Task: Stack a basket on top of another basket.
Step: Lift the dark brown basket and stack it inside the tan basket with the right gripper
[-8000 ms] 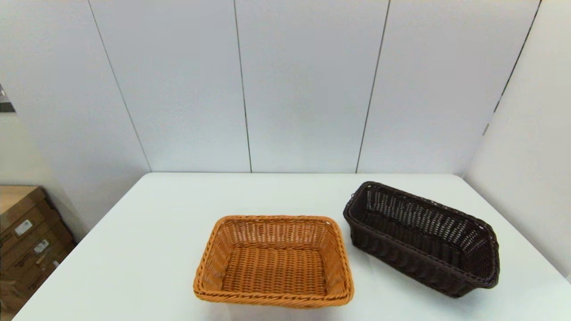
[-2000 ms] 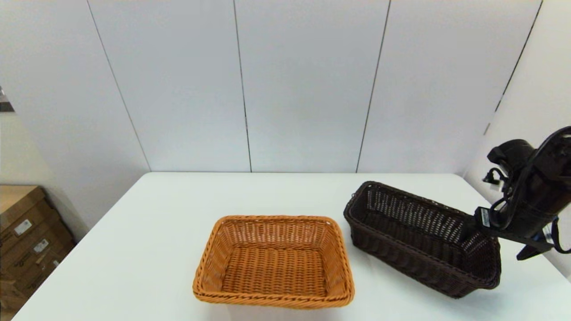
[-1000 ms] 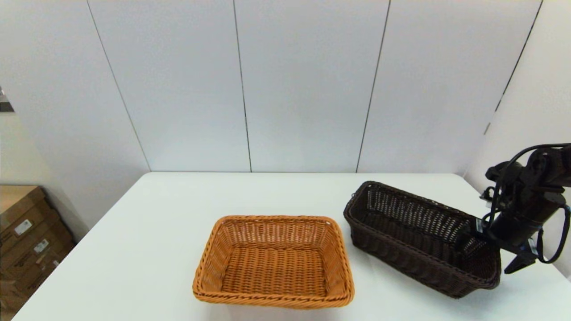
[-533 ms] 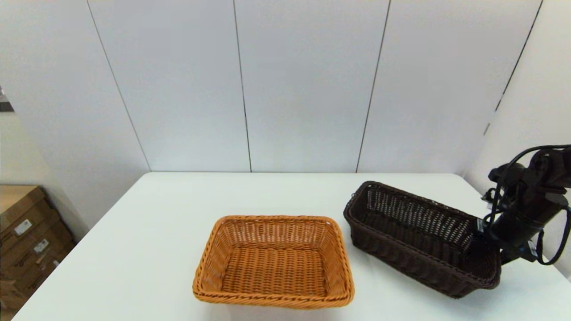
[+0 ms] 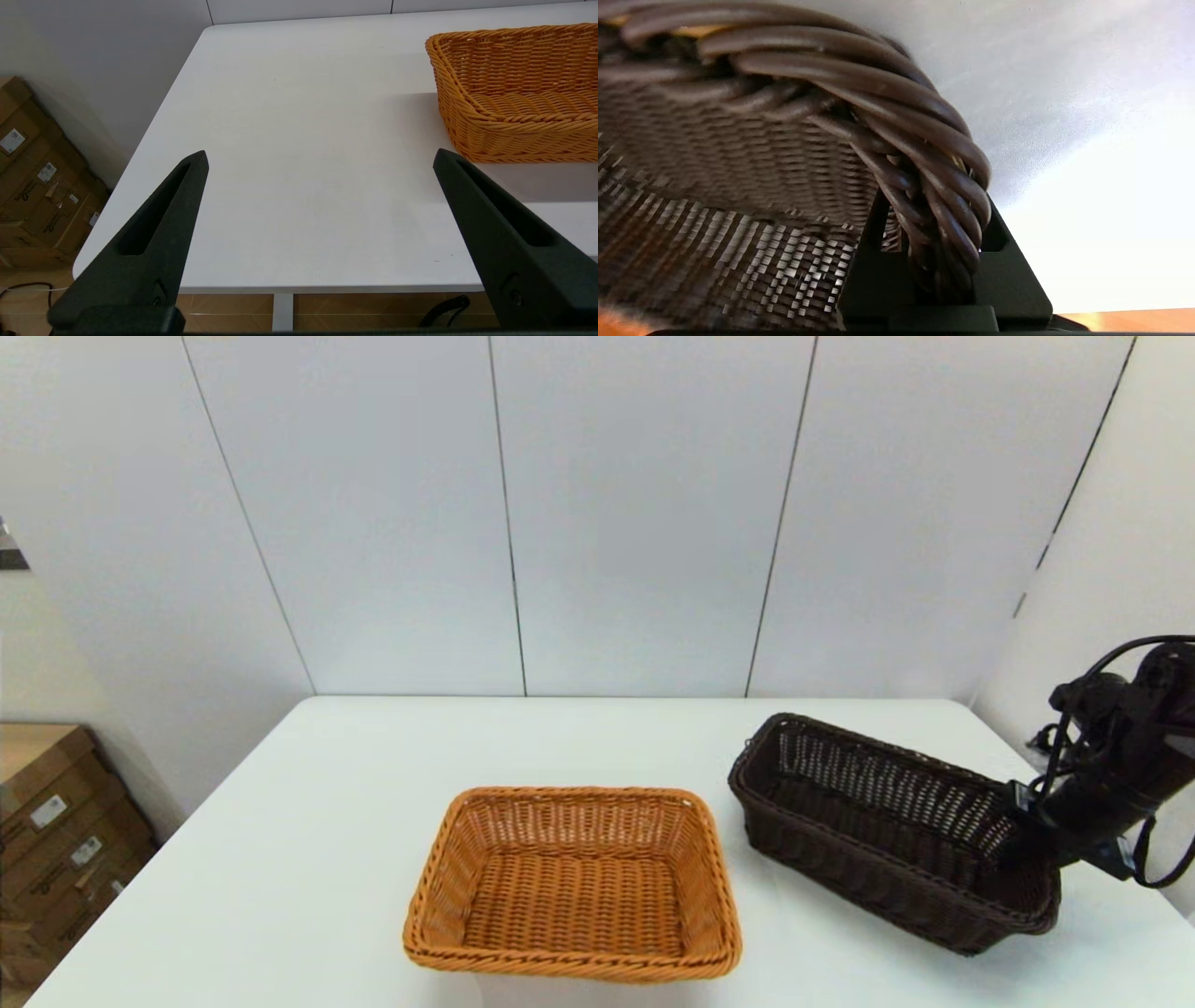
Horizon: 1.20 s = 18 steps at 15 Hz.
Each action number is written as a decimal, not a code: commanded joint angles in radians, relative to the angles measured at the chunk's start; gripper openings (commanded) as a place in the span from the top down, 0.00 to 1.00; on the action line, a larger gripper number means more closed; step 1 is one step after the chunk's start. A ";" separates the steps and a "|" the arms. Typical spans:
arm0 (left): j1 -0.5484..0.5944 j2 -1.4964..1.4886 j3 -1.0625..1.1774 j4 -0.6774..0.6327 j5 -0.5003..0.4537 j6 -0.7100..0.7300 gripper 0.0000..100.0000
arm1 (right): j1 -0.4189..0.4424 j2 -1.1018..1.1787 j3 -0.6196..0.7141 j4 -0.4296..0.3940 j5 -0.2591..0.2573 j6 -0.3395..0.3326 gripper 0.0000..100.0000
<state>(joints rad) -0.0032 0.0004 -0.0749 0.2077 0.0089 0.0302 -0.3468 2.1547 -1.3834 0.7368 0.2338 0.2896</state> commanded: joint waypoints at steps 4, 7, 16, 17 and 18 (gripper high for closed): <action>0.000 0.000 0.000 0.001 0.000 0.002 0.00 | -0.133 -0.009 -0.190 0.259 0.228 -0.069 1.00; 0.000 0.000 0.000 0.001 0.000 0.002 0.00 | -0.169 -0.015 -0.232 0.309 0.303 -0.095 1.00; 0.000 0.000 0.000 0.001 0.000 0.002 0.00 | -0.109 -0.222 -0.327 0.587 0.315 -0.236 1.00; 0.000 0.000 0.000 0.001 0.000 0.002 0.00 | -0.086 -0.246 -0.336 0.610 0.317 -0.237 1.00; 0.000 0.000 0.000 0.001 0.000 0.002 0.00 | -0.046 -0.279 -0.339 0.628 0.317 -0.237 1.00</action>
<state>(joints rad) -0.0032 0.0004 -0.0753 0.2077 0.0089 0.0317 -0.4487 1.9585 -1.7083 1.3306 0.5479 0.0534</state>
